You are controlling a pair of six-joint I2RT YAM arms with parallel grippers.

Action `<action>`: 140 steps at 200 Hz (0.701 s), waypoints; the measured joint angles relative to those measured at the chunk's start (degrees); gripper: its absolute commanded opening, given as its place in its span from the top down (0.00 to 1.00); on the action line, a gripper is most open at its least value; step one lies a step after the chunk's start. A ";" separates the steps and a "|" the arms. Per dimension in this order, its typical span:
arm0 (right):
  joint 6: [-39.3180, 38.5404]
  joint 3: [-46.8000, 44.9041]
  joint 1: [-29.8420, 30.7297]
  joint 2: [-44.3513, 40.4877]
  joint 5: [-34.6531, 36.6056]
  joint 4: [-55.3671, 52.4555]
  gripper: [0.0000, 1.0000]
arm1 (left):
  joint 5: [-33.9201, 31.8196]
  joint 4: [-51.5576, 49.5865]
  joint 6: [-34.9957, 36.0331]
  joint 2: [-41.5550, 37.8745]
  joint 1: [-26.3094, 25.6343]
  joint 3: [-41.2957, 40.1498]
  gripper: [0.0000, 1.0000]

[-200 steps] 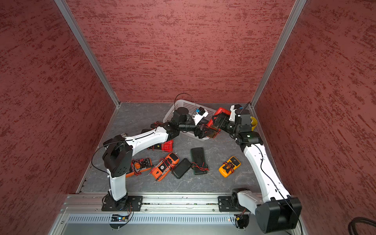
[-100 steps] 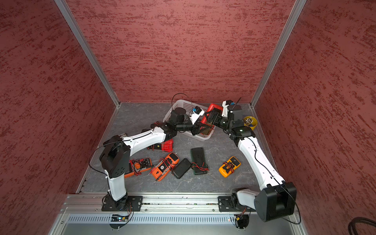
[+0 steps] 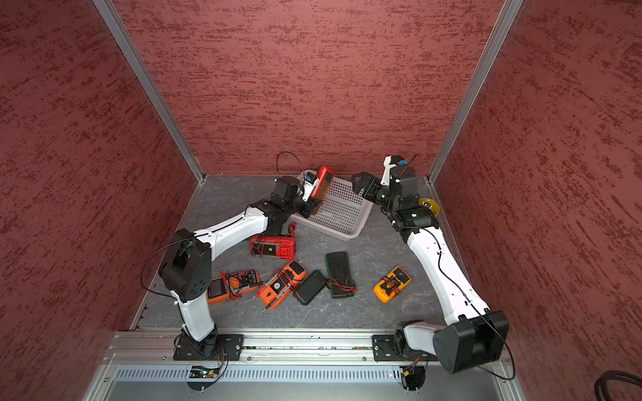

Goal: Put the multimeter into the basket
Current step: Place the multimeter in the basket.

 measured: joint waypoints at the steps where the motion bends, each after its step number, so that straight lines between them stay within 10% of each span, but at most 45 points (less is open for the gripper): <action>1: 0.02 0.02 0.00 0.00 0.07 -0.04 0.01 | -0.37 -0.42 0.20 0.00 0.13 0.15 0.91; 140: -1.55 0.48 0.00 -0.02 7.26 -5.25 0.01 | -19.76 -25.20 7.26 18.69 -1.68 26.45 0.90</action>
